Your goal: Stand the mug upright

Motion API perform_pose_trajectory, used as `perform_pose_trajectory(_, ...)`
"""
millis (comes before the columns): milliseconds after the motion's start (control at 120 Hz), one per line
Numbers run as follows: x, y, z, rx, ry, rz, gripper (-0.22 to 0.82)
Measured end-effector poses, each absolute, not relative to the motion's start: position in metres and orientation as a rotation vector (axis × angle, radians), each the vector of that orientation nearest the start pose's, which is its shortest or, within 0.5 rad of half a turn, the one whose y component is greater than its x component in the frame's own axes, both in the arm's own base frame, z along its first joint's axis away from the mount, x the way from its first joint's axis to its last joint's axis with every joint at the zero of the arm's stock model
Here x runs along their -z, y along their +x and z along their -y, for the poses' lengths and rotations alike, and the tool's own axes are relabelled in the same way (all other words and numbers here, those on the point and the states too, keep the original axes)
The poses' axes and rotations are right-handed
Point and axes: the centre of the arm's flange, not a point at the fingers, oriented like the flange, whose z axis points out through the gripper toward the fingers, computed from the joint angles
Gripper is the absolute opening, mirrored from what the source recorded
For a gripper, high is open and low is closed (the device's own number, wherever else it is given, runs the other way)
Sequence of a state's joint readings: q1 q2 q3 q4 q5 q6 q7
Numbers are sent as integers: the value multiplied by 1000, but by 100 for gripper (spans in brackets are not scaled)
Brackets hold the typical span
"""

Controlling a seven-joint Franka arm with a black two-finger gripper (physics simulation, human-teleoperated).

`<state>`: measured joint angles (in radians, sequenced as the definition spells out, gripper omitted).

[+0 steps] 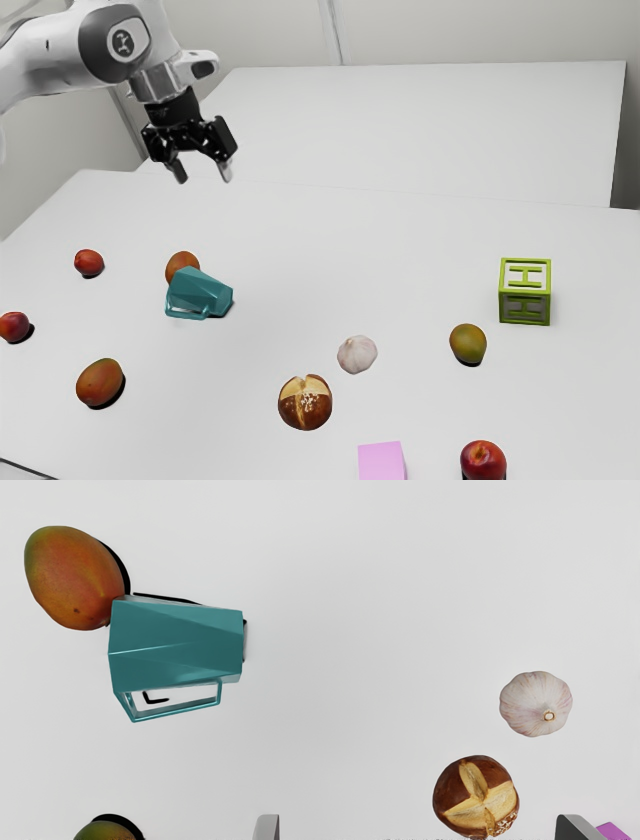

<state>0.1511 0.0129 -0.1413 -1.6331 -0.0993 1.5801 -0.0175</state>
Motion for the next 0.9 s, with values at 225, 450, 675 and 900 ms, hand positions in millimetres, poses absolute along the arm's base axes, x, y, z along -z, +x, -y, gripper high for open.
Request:
perform_pose_trajectory(225,-530,543,-44,-310,-3344,220,60)
perform_pose_trajectory(450,-463,533,-96,-348,-3454,225,60)
perform_pose_trajectory(675,-423,531,-141,-204,-3550,112,60)
perform_pose_trajectory(900,-391,541,-165,-22,-3593,-75,60)
